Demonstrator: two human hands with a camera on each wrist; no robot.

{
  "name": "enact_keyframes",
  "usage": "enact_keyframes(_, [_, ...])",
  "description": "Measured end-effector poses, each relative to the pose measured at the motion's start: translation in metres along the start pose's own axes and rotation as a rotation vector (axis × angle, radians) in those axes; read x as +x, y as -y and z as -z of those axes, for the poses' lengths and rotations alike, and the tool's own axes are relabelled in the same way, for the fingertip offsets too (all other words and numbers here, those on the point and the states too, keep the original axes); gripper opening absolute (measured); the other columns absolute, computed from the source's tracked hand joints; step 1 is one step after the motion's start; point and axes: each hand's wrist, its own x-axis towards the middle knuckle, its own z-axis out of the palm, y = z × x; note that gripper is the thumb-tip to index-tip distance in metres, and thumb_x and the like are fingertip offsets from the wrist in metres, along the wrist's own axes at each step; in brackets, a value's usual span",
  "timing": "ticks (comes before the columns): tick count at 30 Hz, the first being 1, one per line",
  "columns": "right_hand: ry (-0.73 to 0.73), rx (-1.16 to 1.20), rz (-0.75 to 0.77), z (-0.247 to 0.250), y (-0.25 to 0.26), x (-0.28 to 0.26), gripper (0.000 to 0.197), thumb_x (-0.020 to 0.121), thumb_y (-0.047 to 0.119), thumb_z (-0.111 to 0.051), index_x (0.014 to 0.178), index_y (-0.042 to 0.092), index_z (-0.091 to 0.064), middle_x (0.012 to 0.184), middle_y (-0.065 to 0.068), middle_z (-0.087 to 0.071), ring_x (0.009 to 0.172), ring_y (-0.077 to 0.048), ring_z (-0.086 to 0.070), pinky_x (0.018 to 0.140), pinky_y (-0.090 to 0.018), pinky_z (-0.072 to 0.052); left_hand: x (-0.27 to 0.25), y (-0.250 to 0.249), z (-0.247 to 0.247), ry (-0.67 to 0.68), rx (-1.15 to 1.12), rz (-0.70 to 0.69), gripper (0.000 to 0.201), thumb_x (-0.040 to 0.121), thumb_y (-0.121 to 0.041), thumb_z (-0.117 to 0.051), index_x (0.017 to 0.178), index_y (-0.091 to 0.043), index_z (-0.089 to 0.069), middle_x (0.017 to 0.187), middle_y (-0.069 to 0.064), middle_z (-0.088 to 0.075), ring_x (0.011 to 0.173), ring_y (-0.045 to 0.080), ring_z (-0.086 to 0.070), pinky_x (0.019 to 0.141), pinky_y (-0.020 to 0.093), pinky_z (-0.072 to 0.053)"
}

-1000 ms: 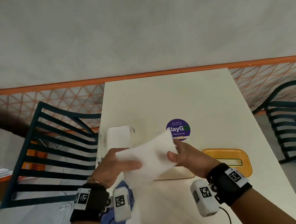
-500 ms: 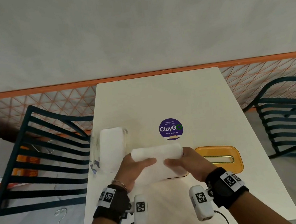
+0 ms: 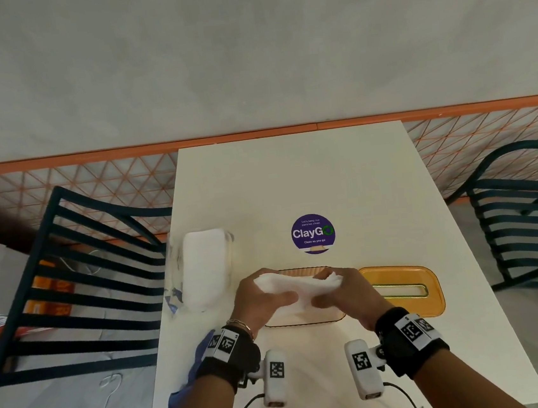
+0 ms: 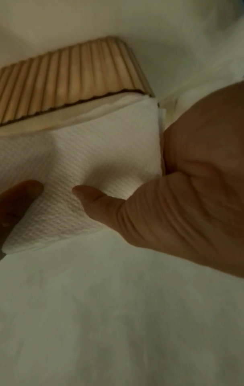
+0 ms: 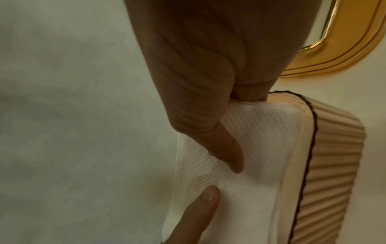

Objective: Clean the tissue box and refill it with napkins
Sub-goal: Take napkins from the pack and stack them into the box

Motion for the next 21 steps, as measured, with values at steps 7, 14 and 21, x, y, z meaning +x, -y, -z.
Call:
enact_keyframes(7, [-0.092, -0.153, 0.001, 0.002, -0.019, 0.006, 0.029, 0.077, 0.007, -0.082, 0.098, 0.025, -0.074, 0.097, 0.004, -0.074, 0.088, -0.018, -0.069, 0.070, -0.025, -0.053, -0.005, 0.006, -0.001, -0.041, 0.066, -0.028, 0.039, 0.067, -0.015, -0.088, 0.099, -0.030, -0.073, 0.091, -0.010, -0.075, 0.082, 0.007, -0.070, 0.058, 0.010, -0.050])
enact_keyframes(14, [-0.014, -0.341, 0.051, 0.005, -0.014, 0.001, 0.037, 0.077, 0.002, -0.076, 0.104, 0.026, -0.073, 0.099, 0.012, -0.071, 0.088, -0.008, -0.065, 0.067, -0.008, -0.044, -0.007, 0.009, 0.003, 0.064, 0.250, -0.137, 0.039, 0.071, -0.006, -0.079, 0.100, -0.031, -0.070, 0.097, -0.014, -0.072, 0.087, 0.006, -0.068, 0.062, 0.006, -0.050])
enact_keyframes(21, [-0.109, -0.267, 0.155, -0.007, -0.014, -0.009, 0.043, 0.076, -0.011, -0.060, 0.081, 0.029, -0.075, 0.085, 0.012, -0.075, 0.075, 0.000, -0.064, 0.062, -0.010, -0.044, -0.015, 0.011, -0.006, -0.030, 0.218, -0.227, 0.033, 0.074, 0.006, -0.071, 0.081, -0.027, -0.071, 0.082, -0.011, -0.072, 0.078, 0.001, -0.067, 0.065, 0.009, -0.051])
